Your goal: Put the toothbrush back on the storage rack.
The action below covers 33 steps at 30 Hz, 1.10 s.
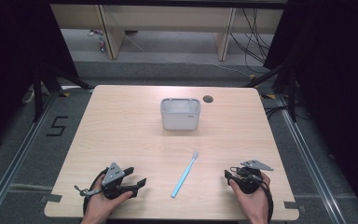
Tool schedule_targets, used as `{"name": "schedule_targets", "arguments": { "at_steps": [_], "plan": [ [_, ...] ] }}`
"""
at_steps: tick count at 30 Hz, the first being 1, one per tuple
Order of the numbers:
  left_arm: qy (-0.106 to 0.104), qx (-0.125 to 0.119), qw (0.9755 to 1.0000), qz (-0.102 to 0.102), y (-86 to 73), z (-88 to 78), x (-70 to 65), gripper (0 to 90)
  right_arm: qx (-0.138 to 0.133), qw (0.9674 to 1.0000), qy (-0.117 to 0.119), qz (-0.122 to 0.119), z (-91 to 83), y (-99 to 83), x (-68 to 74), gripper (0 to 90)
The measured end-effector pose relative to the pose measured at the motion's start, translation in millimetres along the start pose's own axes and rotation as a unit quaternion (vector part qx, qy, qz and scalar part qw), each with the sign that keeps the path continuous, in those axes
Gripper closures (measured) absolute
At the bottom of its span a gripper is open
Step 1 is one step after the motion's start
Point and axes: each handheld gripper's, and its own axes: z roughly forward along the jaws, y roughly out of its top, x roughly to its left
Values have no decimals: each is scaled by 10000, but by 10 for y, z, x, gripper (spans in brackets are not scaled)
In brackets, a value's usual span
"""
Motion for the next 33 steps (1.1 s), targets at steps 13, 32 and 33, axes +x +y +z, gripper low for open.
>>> {"name": "schedule_targets", "arguments": {
  "at_steps": [13,32,33],
  "plan": [
    [-123,199,9997,-50,90,12,-66,301,685,9975,-70,182,-2,205,242,497],
    [-732,1587,9838,405,694,361,-537,359,1035,9938,-295,291,-12,283,250,500],
    [-724,1682,9821,444,731,382,-554,359,1011,9942,-195,298,-14,285,245,500]
  ]
}}
